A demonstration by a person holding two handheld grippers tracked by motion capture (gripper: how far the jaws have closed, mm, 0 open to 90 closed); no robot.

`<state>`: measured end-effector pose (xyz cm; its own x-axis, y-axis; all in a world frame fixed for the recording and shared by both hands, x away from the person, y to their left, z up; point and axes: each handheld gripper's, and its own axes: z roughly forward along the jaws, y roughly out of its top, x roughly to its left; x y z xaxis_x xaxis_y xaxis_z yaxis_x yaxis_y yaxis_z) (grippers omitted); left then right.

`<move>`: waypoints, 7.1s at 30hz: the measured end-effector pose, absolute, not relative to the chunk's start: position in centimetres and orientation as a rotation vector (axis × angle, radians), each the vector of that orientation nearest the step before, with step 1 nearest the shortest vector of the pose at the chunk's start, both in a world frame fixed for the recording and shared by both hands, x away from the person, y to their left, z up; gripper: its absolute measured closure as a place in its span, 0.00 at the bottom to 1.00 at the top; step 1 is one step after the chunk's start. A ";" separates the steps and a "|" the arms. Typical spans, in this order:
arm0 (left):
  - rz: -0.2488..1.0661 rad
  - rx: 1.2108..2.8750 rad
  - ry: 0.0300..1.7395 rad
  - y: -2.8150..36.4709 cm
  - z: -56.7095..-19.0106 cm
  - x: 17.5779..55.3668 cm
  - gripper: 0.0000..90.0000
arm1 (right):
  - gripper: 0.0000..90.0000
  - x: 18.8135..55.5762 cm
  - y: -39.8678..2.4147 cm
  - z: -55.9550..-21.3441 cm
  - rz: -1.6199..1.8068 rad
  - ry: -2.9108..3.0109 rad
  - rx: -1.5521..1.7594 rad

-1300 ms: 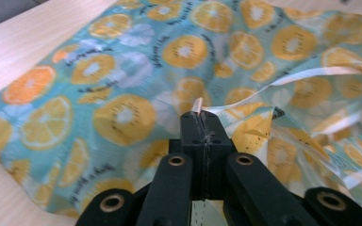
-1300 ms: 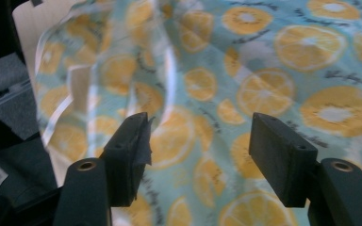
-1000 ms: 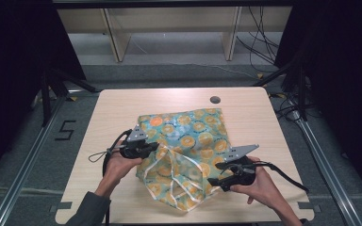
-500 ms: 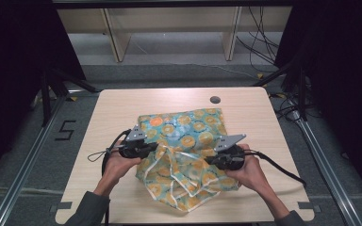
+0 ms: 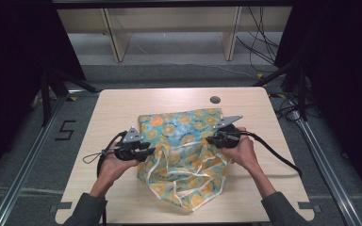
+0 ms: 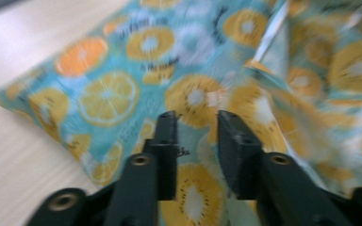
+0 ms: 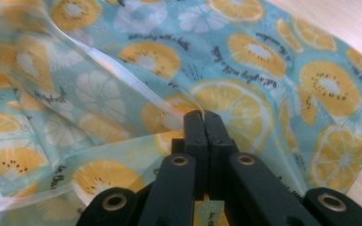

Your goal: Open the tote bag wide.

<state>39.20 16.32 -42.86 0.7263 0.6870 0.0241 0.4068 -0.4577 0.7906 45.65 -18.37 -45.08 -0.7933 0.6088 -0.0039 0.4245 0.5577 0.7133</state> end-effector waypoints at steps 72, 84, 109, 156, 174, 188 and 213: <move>0.458 2.201 0.845 14.9 -42.6 44.9 0.91 | 1.00 42.2 -12.7 -44.6 0.973 2.765 0.631; 0.579 2.229 0.723 13.5 -40.1 39.3 0.55 | 1.00 49.3 -15.6 -42.8 0.954 2.529 0.895; 0.688 2.652 0.652 7.6 -47.8 39.0 0.40 | 0.99 49.9 -15.1 -44.7 0.881 2.577 0.949; 0.384 2.076 0.708 15.0 -38.4 38.6 0.99 | 1.00 43.9 -20.5 -40.5 1.065 2.600 0.780; 0.333 2.082 1.056 15.9 -43.0 49.7 0.99 | 0.63 50.2 -18.5 -42.0 0.981 2.434 1.085; 0.320 2.100 1.039 14.9 -42.3 49.9 0.99 | 0.54 44.8 -14.8 -41.4 1.157 2.682 0.853; 0.332 2.152 1.169 14.5 -43.9 52.9 0.99 | 0.86 36.1 -13.6 -45.2 1.046 2.952 0.471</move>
<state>52.93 14.48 -43.91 0.5686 0.8182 -0.0855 0.6515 -0.3844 0.6541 36.10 -13.65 -45.25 -0.9555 0.2684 0.1222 0.2854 0.7376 0.6120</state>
